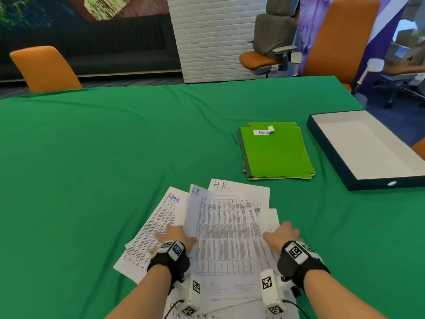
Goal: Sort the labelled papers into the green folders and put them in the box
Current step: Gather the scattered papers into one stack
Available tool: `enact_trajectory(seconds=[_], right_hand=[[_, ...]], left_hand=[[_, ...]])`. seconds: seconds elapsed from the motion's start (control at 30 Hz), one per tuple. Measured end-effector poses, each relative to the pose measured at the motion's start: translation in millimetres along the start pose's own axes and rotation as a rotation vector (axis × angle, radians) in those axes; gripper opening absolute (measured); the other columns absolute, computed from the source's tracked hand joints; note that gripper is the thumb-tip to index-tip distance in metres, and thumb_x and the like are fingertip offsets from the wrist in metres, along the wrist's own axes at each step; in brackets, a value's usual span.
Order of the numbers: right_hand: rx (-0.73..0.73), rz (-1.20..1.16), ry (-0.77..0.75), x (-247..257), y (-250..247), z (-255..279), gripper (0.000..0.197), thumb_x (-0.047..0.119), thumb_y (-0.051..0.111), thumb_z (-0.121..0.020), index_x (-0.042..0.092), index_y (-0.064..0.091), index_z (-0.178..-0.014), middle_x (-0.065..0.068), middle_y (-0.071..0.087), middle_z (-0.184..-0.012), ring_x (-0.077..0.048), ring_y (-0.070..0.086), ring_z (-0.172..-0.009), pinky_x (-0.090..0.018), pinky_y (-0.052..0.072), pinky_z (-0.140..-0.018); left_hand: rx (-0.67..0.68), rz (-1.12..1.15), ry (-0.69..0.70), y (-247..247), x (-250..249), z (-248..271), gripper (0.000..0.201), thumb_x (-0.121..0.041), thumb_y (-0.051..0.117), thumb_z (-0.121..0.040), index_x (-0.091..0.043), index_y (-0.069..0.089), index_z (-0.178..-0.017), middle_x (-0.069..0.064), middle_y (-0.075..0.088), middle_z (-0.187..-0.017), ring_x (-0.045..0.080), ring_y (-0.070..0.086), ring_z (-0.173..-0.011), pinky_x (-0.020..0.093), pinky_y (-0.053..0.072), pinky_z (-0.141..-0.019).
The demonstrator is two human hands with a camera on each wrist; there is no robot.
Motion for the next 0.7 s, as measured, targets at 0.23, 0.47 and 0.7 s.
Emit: enact_trajectory(seconds=[0.23, 0.47, 0.7], right_hand=[[0.13, -0.146, -0.102, 21, 24, -15, 0.053, 0.02, 0.067, -0.076, -0.004, 0.045, -0.118, -0.014, 0.062, -0.102, -0.026, 0.062, -0.088, -0.03, 0.053, -0.066], [0.148, -0.221, -0.21, 16, 17, -24, 0.028, 0.003, 0.061, -0.08, 0.005, 0.056, -0.108, -0.011, 0.062, -0.108, -0.024, 0.061, -0.093, -0.036, 0.054, -0.082], [0.16, -0.227, -0.239, 7, 19, -34, 0.04, 0.004, 0.058, -0.086, 0.005, 0.05, -0.125, -0.011, 0.056, -0.128, -0.026, 0.057, -0.11, -0.034, 0.049, -0.092]], left_hand=[[0.061, -0.135, 0.058, 5, -21, 12, 0.054, -0.052, 0.052, -0.08, -0.024, 0.047, -0.126, 0.009, 0.039, -0.136, 0.035, 0.04, -0.123, 0.05, 0.029, -0.107], [0.007, 0.106, 0.203, -5, -39, -2, 0.055, -0.044, 0.064, -0.079, -0.022, 0.044, -0.126, 0.001, 0.055, -0.124, 0.02, 0.056, -0.105, 0.031, 0.048, -0.087], [-0.131, -0.041, 0.044, -36, 14, -41, 0.124, -0.079, 0.065, -0.052, -0.016, 0.013, -0.146, 0.009, 0.021, -0.153, 0.03, 0.024, -0.139, 0.051, 0.03, -0.11]])
Point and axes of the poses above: each hand's wrist, its own z-axis away from the middle knuckle, its own y-axis out of the palm, x = y × z, the point moved 6 cm from there along -z, towards the middle knuckle
